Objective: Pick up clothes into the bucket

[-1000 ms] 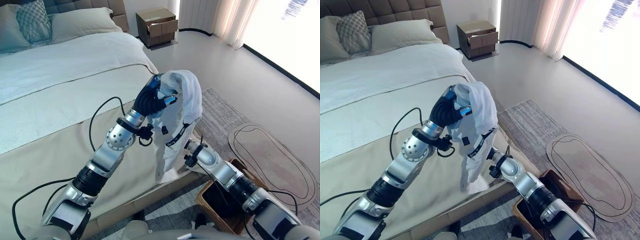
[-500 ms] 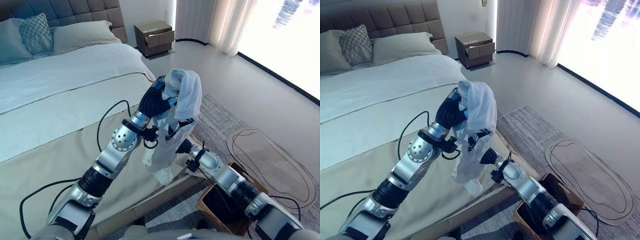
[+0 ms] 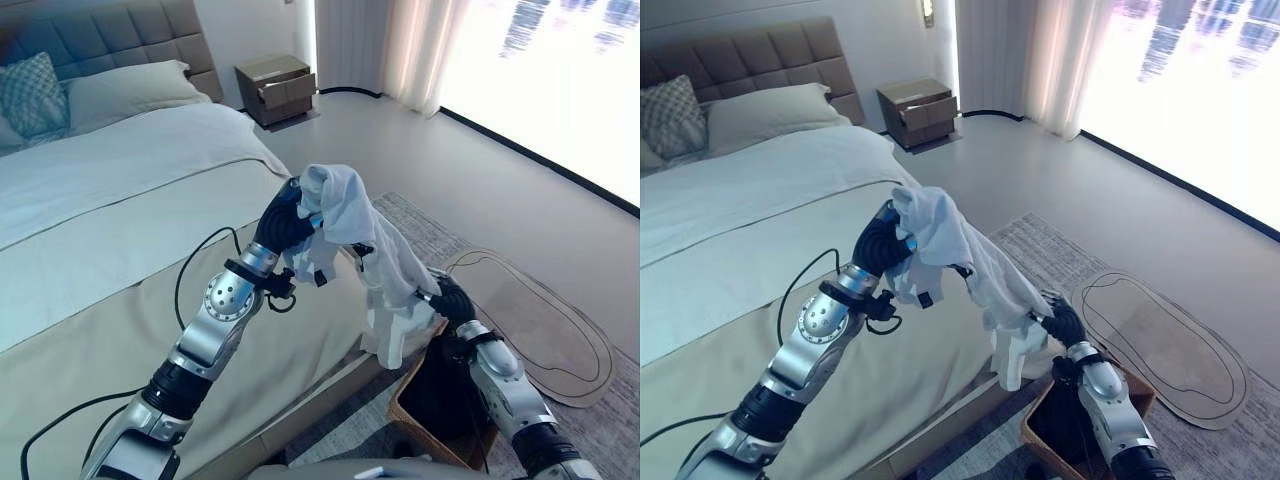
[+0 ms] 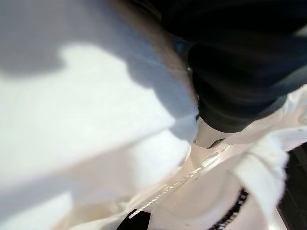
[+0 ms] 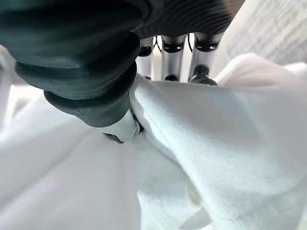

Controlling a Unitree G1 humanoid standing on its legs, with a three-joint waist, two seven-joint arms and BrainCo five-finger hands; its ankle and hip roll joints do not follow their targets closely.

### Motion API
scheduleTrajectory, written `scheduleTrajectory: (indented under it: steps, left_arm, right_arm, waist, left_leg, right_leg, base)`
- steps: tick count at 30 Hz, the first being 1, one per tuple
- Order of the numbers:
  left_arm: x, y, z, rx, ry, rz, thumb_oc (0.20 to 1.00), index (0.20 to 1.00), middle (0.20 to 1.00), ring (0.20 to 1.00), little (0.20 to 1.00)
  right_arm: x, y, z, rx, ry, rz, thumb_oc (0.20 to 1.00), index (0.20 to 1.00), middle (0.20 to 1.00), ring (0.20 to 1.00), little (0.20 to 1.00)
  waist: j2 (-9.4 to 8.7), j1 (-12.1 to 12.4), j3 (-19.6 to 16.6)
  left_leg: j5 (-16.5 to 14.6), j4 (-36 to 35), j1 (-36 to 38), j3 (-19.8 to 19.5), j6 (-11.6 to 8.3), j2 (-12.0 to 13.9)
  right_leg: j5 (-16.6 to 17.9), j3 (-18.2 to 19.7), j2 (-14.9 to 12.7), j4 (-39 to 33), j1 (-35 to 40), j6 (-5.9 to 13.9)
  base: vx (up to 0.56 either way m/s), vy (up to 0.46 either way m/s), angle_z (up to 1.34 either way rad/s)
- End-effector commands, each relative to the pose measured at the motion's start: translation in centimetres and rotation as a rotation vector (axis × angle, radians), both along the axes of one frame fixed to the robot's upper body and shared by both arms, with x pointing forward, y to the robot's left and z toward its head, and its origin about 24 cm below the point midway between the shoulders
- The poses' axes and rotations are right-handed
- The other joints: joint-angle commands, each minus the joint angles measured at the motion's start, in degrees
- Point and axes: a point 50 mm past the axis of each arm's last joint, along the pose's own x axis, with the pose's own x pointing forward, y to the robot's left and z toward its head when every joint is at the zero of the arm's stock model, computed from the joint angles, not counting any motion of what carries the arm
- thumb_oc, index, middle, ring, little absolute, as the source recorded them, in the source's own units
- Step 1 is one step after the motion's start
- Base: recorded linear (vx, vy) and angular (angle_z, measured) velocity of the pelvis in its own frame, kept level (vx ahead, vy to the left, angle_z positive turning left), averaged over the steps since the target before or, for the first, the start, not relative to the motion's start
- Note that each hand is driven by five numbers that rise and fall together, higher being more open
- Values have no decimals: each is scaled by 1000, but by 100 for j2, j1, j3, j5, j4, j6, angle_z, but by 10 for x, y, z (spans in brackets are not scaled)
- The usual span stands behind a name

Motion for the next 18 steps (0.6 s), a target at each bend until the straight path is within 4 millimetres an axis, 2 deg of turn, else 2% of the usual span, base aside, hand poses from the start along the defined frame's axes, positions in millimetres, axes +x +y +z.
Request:
scheduleTrajectory:
  steps: [1, 2, 3, 4, 5, 6, 7, 8, 9, 10, 12, 14, 18]
  left_arm:
    - [12, 20, 7, -7, -66, 112, 200, 200, 200, 200, 200]
    - [14, 20, -8, 23, -14, 133, 200, 200, 200, 200, 200]
    - [16, 18, -46, 103, 120, 163, 200, 200, 200, 200, 200]
    - [15, 16, -62, 158, 165, 170, 200, 200, 200, 200, 200]
    - [15, 15, -62, 158, 164, 169, 200, 200, 200, 200, 200]
    - [14, 13, -77, 188, 219, 171, 200, 200, 200, 200, 200]
    - [9, 8, -108, 248, 336, 167, 200, 200, 200, 200, 200]
    - [10, 7, -108, 248, 335, 167, 216, 216, 216, 216, 216]
    - [5, 2, -125, 309, 385, 147, 1000, 1000, 1000, 1000, 1000]
    - [6, 1, -125, 309, 385, 147, 1000, 1000, 1000, 1000, 1000]
    - [2, -6, -140, 374, 433, 115, 1000, 1000, 1000, 1000, 1000]
    - [2, -14, -140, 412, 422, 64, 1000, 1000, 1000, 1000, 1000]
    - [0, -15, -137, 411, 411, 31, 1000, 1000, 1000, 1000, 1000]
  right_arm:
    - [5, -13, 28, 96, -177, -126, 200, 200, 200, 200, 200]
    - [5, -14, 27, 112, -179, -145, 200, 200, 200, 200, 200]
    - [4, -16, 27, 128, -186, -176, 200, 200, 200, 200, 200]
    - [3, -17, 28, 123, -195, -189, 200, 200, 200, 200, 200]
    - [3, -18, 28, 122, -195, -190, 200, 200, 200, 200, 200]
    - [2, -19, 30, 119, -200, -199, 200, 200, 200, 200, 200]
    - [1, -19, 30, 142, -208, -215, 200, 200, 200, 200, 200]
    - [0, -20, 30, 141, -208, -215, 200, 200, 200, 200, 200]
    - [0, -19, 32, 154, -220, -223, 200, 200, 200, 200, 200]
    - [0, -20, 32, 154, -220, -224, 200, 200, 200, 200, 200]
    - [1, -19, 34, 177, -231, -227, 200, 200, 200, 200, 200]
    - [1, -20, 40, 211, -254, -220, 200, 200, 200, 200, 200]
    - [-3, -23, 44, 209, -267, -212, 200, 200, 200, 200, 200]
  waist:
    - [-294, -69, -153]
    - [-298, -89, -157]
    - [-304, -146, -149]
    - [-307, -168, -143]
    - [-305, -155, -145]
    - [-305, -180, -142]
    - [-301, -252, -137]
    - [-299, -247, -137]
    - [-293, -320, -123]
    - [-291, -315, -122]
    - [-272, -390, -99]
    - [-194, -479, 7]
    - [-150, -617, 148]
  left_leg:
    - [-134, 344, -247, 118, 111, 40]
    - [-148, 362, -237, 147, 119, 46]
    - [-181, 393, -222, 203, 145, 46]
    - [-146, 422, -255, 231, 159, 39]
    - [-149, 423, -254, 240, 160, 39]
    - [-156, 431, -248, 258, 165, 34]
    - [-225, 434, -193, 291, 170, 36]
    - [-226, 434, -192, 293, 170, 35]
    - [-250, 454, -182, 326, 181, 30]
    - [-253, 457, -181, 329, 182, 29]
    - [-311, 552, -196, 364, 205, 5]
    - [-350, 641, -230, 377, 261, -55]
    - [-329, 646, -223, 377, 277, -69]
  right_leg:
    - [-125, -63, -140, 67, 200, 142]
    - [-120, -25, -138, 69, 188, 145]
    - [-109, 55, -148, 82, 166, 152]
    - [-78, 97, -160, 110, 121, 151]
    - [-79, 106, -160, 113, 115, 151]
    - [-79, 135, -169, 127, 102, 152]
    - [-116, 175, -180, 156, 118, 160]
    - [-118, 177, -181, 158, 117, 161]
    - [-119, 213, -198, 182, 100, 173]
    - [-120, 216, -199, 184, 99, 174]
    - [-131, 276, -237, 262, 56, 186]
    - [-257, 390, -340, 693, -134, 214]
    - [-429, 505, -352, 1115, -303, 217]
  base:
    - [-10, 4, -24]
    - [20, -8, -18]
    - [-49, 4, -15]
    - [-47, 7, -25]
    - [-40, 7, -27]
    - [23, -2, -24]
    - [23, -2, -11]
    - [28, 0, -13]
    - [2, 3, -14]
    - [-3, 7, -15]
    - [-9, 18, -9]
    - [-37, 66, -4]
    - [-41, 38, -5]
